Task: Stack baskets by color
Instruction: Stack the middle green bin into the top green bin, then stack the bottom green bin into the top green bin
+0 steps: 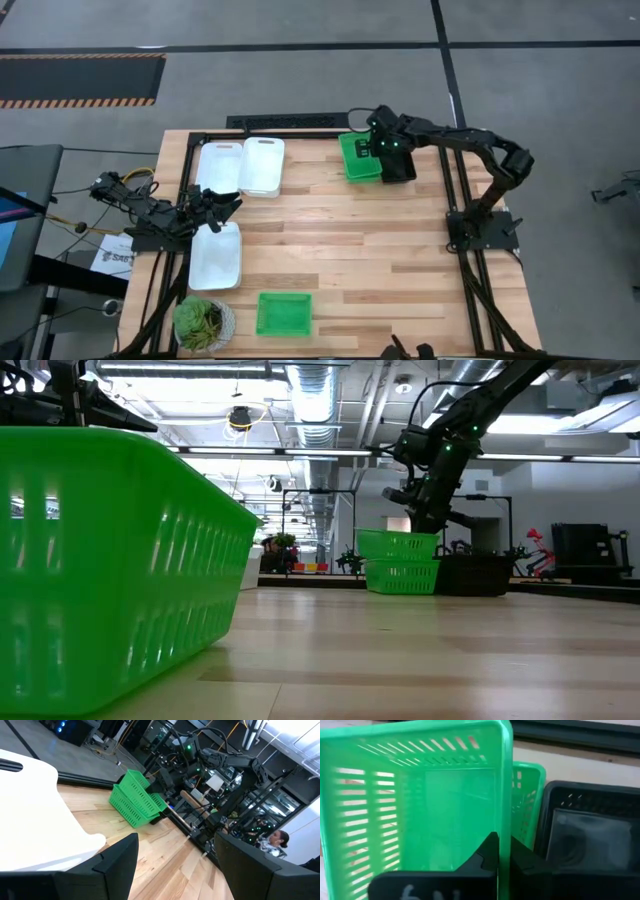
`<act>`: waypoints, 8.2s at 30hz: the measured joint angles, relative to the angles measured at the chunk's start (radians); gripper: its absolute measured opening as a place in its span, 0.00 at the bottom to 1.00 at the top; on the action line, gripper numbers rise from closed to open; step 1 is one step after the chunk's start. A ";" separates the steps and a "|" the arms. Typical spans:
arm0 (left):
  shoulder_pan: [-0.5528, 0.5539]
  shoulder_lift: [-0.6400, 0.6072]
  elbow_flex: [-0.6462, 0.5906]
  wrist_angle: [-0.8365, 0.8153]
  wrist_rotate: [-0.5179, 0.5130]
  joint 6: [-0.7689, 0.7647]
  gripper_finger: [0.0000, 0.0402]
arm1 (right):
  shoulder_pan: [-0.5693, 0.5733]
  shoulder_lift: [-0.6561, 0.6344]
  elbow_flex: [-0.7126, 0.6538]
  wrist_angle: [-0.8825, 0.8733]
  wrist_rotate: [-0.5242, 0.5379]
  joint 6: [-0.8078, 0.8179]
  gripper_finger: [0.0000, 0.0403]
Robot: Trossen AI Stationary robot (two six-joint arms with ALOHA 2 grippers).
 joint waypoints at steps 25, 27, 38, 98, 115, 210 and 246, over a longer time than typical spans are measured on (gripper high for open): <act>0.000 0.000 0.000 0.000 0.002 0.000 0.62 | 0.001 -0.001 0.000 -0.022 0.005 0.058 0.19; 0.000 0.000 0.000 0.000 0.002 0.000 0.62 | 0.001 -0.001 0.000 -0.022 0.005 0.054 0.22; 0.000 0.000 0.000 0.000 0.001 0.000 0.62 | -0.002 -0.008 -0.001 0.000 0.006 0.003 0.40; 0.000 0.001 0.000 0.003 0.040 0.054 0.62 | 0.982 0.565 0.493 0.525 0.003 -0.395 0.37; 0.000 0.002 0.000 0.003 0.056 0.061 0.62 | 1.017 0.576 0.551 0.413 0.001 -0.396 0.37; 0.000 0.002 0.000 0.003 0.052 0.016 0.62 | 0.129 -0.132 -0.297 0.444 0.285 0.101 0.01; 0.000 0.002 0.000 0.003 0.053 0.016 0.62 | 0.175 -0.028 -0.289 0.453 0.370 0.216 0.03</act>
